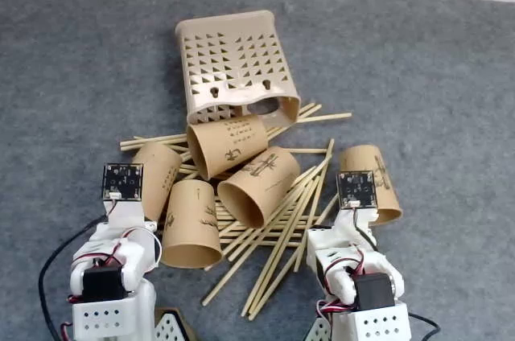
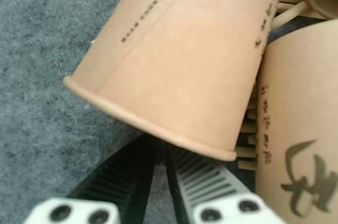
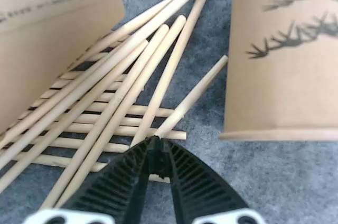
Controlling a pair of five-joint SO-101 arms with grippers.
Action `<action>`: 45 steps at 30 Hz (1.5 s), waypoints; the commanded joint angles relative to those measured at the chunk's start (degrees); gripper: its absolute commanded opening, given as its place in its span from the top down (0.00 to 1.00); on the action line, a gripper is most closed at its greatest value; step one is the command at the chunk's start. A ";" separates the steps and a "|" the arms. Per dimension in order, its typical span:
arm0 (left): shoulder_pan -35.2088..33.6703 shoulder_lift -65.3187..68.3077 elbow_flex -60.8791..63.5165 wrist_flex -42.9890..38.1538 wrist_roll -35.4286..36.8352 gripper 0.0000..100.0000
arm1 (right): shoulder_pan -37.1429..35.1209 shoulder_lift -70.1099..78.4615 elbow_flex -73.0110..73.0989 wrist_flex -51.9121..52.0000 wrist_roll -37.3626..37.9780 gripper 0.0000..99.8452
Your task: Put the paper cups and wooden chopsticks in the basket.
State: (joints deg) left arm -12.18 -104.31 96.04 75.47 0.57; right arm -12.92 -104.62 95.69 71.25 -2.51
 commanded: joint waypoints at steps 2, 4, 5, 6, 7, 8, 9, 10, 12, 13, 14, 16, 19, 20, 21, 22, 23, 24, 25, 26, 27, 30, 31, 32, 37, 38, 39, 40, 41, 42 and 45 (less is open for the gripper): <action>0.92 -0.31 1.10 0.26 -0.26 0.99 | 1.27 -0.75 5.67 0.84 0.53 0.99; 0.92 -0.31 1.10 0.26 -0.26 0.99 | 4.53 -0.75 3.91 0.84 0.53 0.99; 0.92 -0.31 1.10 0.26 -0.26 0.99 | 6.64 -0.75 2.86 0.75 0.53 0.99; 0.92 -0.31 1.10 0.26 -0.26 0.99 | 8.84 -0.75 1.80 0.40 0.53 0.99; 0.92 -0.31 1.10 0.26 -0.26 0.99 | 10.95 -0.75 0.48 0.31 0.53 0.99; 0.92 -0.31 1.10 0.26 -0.26 0.99 | 12.62 -0.75 -1.01 0.31 0.53 0.99; 0.92 -0.31 1.10 0.26 -0.26 0.99 | 13.49 -0.75 -2.59 0.22 0.62 0.99; 0.92 -0.31 1.10 0.26 -0.26 0.99 | 13.32 -0.75 -4.35 0.22 0.62 0.99; 0.92 -0.31 1.10 0.26 -0.26 0.99 | 13.32 -0.75 -7.16 0.22 1.76 0.99; 0.92 -0.31 1.10 0.26 -0.26 0.99 | 13.32 -0.75 -8.48 0.22 3.87 0.99; 0.92 -0.31 1.10 0.26 -0.26 0.99 | 13.67 -0.75 -9.63 0.22 6.59 0.99; 0.92 -0.31 1.10 0.26 -0.26 0.99 | 13.76 -0.75 -11.74 0.22 12.31 0.99; 0.92 -0.31 1.10 0.26 -0.26 0.99 | 13.32 -0.75 -14.99 -0.04 18.11 0.99; 0.92 -0.31 1.10 0.26 -0.26 0.99 | 13.32 -0.66 -16.48 -1.01 18.37 0.99; 0.92 -0.31 1.10 0.26 -0.26 0.99 | 13.41 -0.57 -17.98 -1.63 18.37 0.99; 0.92 -0.31 1.10 0.26 -0.26 0.99 | 13.41 -0.57 -19.47 -1.98 18.37 0.99; 0.92 -0.31 1.10 0.26 -0.26 0.99 | 13.41 -0.48 -21.14 -2.24 18.37 0.99; 0.92 -0.31 1.10 0.26 -0.26 0.99 | 13.41 -0.48 -22.81 -2.42 18.37 0.99; 0.92 -0.31 1.10 0.26 -0.26 0.99 | 13.23 -0.40 -24.84 -2.51 18.37 0.99; 0.92 -0.31 1.10 0.26 -0.26 0.99 | 12.44 -0.04 -26.77 -2.42 18.37 0.99; 0.92 -0.31 1.10 0.26 -0.26 0.99 | 10.95 0.92 -28.79 -2.24 18.37 0.99; 0.92 -0.31 1.10 0.26 -0.26 0.99 | 7.34 8.22 -34.59 -2.42 18.29 0.99; 0.92 -0.31 1.10 0.26 -0.26 0.99 | 6.46 11.91 -36.70 -2.51 18.20 0.99; 0.92 -0.31 1.10 0.26 -0.26 0.99 | 5.58 16.04 -39.16 -2.59 17.76 0.99; 0.92 -0.31 1.10 0.26 -0.26 0.99 | 1.19 35.82 -50.95 -5.23 15.82 0.99; 0.92 -0.31 1.10 0.26 -0.26 0.99 | 0.48 38.99 -52.53 -6.20 15.82 0.99; 0.92 -0.31 1.10 0.26 -0.26 0.99 | -0.13 41.89 -54.02 -7.16 15.82 0.99; 0.92 -0.31 1.10 0.26 -0.26 0.99 | -0.66 44.53 -55.25 -8.04 15.82 0.99; 0.92 -0.31 1.10 0.26 -0.26 0.99 | -1.10 46.81 -56.13 -8.84 15.82 0.99; 0.92 -0.31 1.10 0.26 -0.26 0.99 | -1.80 48.92 -56.84 -9.54 15.82 0.99; 0.92 -0.31 1.10 0.26 -0.26 0.99 | -4.00 54.20 -57.71 -11.12 15.82 0.98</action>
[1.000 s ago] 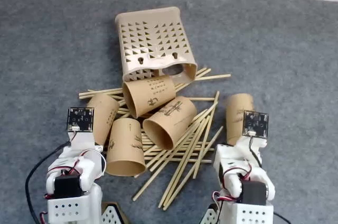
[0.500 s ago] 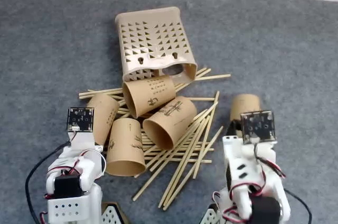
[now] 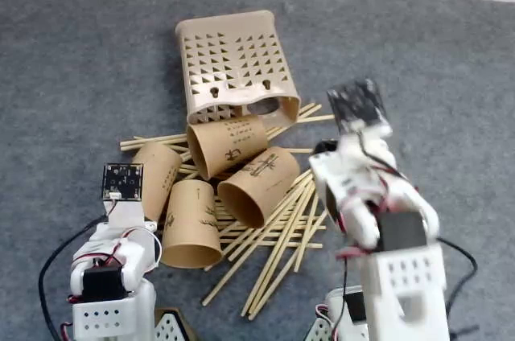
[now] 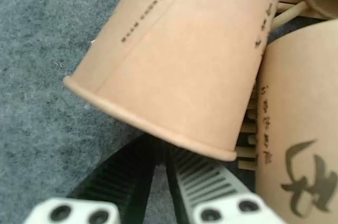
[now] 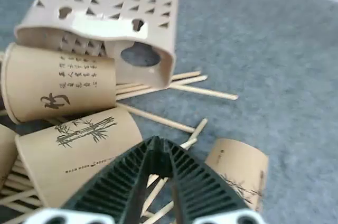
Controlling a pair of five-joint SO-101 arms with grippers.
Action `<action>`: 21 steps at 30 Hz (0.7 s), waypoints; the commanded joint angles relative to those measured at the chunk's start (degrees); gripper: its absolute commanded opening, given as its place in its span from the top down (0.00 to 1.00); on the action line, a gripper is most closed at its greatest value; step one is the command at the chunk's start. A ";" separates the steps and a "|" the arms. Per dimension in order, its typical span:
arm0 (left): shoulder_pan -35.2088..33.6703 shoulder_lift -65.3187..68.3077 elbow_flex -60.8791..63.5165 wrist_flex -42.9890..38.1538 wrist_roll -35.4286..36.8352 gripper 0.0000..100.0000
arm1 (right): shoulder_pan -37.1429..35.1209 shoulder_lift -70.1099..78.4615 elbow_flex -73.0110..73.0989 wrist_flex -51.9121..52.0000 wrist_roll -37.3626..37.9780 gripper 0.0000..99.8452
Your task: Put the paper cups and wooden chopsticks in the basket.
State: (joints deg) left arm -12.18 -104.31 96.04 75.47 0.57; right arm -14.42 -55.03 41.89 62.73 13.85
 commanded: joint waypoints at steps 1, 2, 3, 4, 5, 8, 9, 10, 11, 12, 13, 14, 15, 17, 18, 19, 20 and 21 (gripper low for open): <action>0.92 -0.31 1.10 0.26 -0.26 0.99 | -3.21 5.93 -4.00 -3.47 -0.53 0.96; 0.92 -0.31 1.10 0.26 -0.26 0.99 | -3.74 7.25 -4.00 -4.70 -0.53 0.94; 0.92 -0.31 1.10 0.26 -0.26 0.99 | -4.09 8.66 -3.82 -6.02 -0.53 0.91; 0.92 -0.31 1.10 0.26 -0.26 0.99 | -4.35 9.89 -3.74 -7.60 -0.53 0.89; 0.92 -0.31 1.10 0.26 -0.26 0.99 | -4.35 11.12 -3.74 -9.63 -0.53 0.88; 0.92 -0.31 1.10 0.26 -0.26 0.99 | -4.35 14.37 -3.74 -15.08 -0.53 0.84; 0.92 -0.31 1.10 0.26 -0.26 0.99 | -4.35 15.43 -3.65 -16.48 -0.44 0.84; 0.92 -0.31 1.10 0.26 -0.26 0.99 | -4.35 16.57 -3.65 -17.71 -0.44 0.83; 0.92 -0.31 1.10 0.26 -0.26 0.99 | -4.62 17.63 -3.65 -18.77 -0.44 0.83; 0.92 -0.31 1.10 0.26 -0.26 0.99 | -5.05 18.77 -3.65 -19.74 -0.35 0.82; 0.92 -0.31 1.10 0.26 -0.26 0.99 | -5.32 20.00 -3.65 -20.88 -0.26 0.82; 0.92 -0.31 1.10 0.26 -0.26 0.99 | -6.02 21.23 -3.65 -22.20 -0.26 0.82; 0.92 -0.31 1.10 0.26 -0.26 0.99 | -6.64 22.55 -3.65 -23.43 -0.26 0.82; 0.92 -0.31 1.10 0.26 -0.26 0.99 | -7.52 25.45 -3.65 -25.98 -0.18 0.82; 0.92 -0.31 1.10 0.26 -0.26 0.99 | -7.60 27.03 -3.56 -27.38 -0.18 0.82; 0.92 -0.31 1.10 0.26 -0.26 0.99 | -7.60 28.70 -3.56 -28.88 -0.18 0.82; 0.92 -0.31 1.10 0.26 -0.26 0.99 | -7.43 30.46 -3.74 -30.20 -0.18 0.82; 0.92 -0.31 1.10 0.26 -0.26 0.99 | -7.25 32.22 -3.91 -31.34 -0.18 0.82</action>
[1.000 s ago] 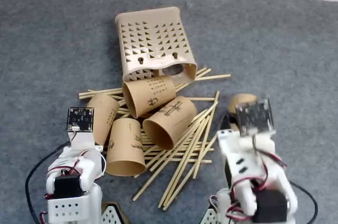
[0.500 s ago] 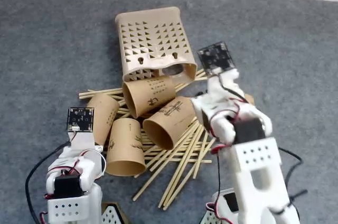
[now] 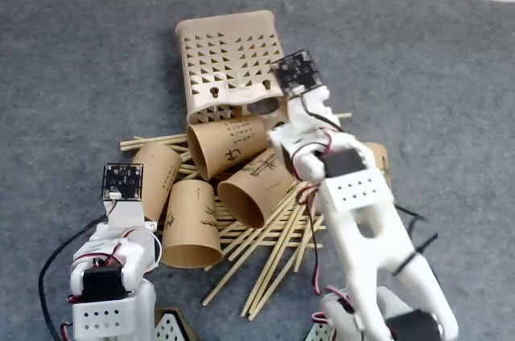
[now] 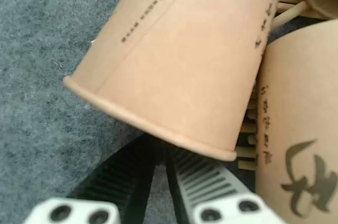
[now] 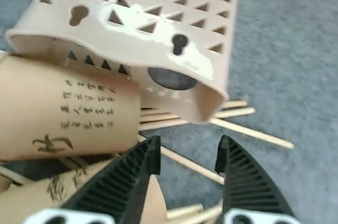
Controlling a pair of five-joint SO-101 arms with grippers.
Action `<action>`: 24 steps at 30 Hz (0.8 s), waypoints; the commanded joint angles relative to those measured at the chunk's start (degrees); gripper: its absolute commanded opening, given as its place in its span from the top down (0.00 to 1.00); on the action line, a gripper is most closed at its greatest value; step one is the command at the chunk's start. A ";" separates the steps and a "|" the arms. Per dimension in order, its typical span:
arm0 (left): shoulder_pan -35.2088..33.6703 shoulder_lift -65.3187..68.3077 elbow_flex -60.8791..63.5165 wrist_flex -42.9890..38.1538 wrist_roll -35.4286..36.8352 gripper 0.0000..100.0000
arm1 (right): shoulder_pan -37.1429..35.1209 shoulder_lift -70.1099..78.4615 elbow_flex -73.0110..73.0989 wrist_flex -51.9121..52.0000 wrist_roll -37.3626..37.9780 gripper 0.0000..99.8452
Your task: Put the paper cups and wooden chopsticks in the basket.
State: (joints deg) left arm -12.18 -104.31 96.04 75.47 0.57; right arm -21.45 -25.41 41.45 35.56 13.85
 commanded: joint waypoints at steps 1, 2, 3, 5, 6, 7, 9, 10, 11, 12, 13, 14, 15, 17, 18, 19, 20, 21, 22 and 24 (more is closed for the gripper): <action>0.92 -0.31 1.10 0.26 -0.26 0.99 | 0.04 4.26 -3.56 -5.41 -0.18 0.82; 0.92 -0.31 1.10 0.26 -0.26 0.99 | 0.31 5.67 -3.56 -6.64 -0.18 0.82; 0.92 -0.31 1.10 0.26 -0.26 0.99 | 0.40 7.08 -3.56 -8.13 -0.18 0.82; 0.92 -0.31 1.10 0.26 -0.26 0.99 | 0.66 9.71 -3.56 -11.21 -0.18 0.82; 0.92 -0.31 1.10 0.26 -0.26 0.99 | 1.10 10.86 -3.56 -12.79 -0.18 0.82; 0.92 -0.31 1.10 0.26 -0.26 0.99 | 1.71 11.91 -3.56 -14.11 -0.18 0.82; 0.92 -0.31 1.10 0.26 -0.26 0.99 | 2.77 13.58 -3.56 -16.57 -0.18 0.82; 0.92 -0.31 1.10 0.26 -0.26 0.99 | 3.38 14.20 -3.56 -17.71 -0.18 0.82; 0.92 -0.31 1.10 0.26 -0.26 0.99 | 3.82 14.90 -3.56 -18.95 -0.18 0.82; 0.92 -0.31 1.10 0.26 -0.26 0.99 | 4.18 15.52 -3.56 -20.18 -0.26 0.82; 0.92 -0.31 1.10 0.26 -0.26 0.99 | 4.53 16.13 -3.56 -21.41 -0.35 0.82; 0.92 -0.31 1.10 0.26 -0.26 0.99 | 4.70 16.84 -3.56 -22.64 -0.35 0.82; 0.92 -0.31 1.10 0.26 -0.26 0.99 | 4.70 17.45 -3.56 -23.78 -0.35 0.82; 0.92 -0.31 1.10 0.26 -0.26 0.99 | 4.62 18.86 -3.56 -26.15 -0.44 0.82; 0.92 -0.31 1.10 0.26 -0.26 0.99 | 4.53 19.65 -3.56 -27.56 -0.44 0.82; 0.92 -0.31 1.10 0.26 -0.26 0.99 | 4.44 20.62 -3.56 -28.97 -0.44 0.82; 0.92 -0.31 1.10 0.26 -0.26 0.99 | 4.44 21.49 -3.56 -30.46 -0.44 0.82; 0.92 -0.31 1.10 0.26 -0.26 0.99 | 4.44 22.46 -3.56 -31.78 -0.44 0.82; 0.92 -0.31 1.10 0.26 -0.26 0.99 | 4.44 23.43 -3.56 -33.10 -0.44 0.82; 0.92 -0.31 1.10 0.26 -0.26 0.99 | 4.44 25.36 -3.56 -35.12 -0.44 0.82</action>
State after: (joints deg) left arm -12.18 -104.31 96.04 75.47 0.57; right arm -17.58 -0.62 41.45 4.35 13.85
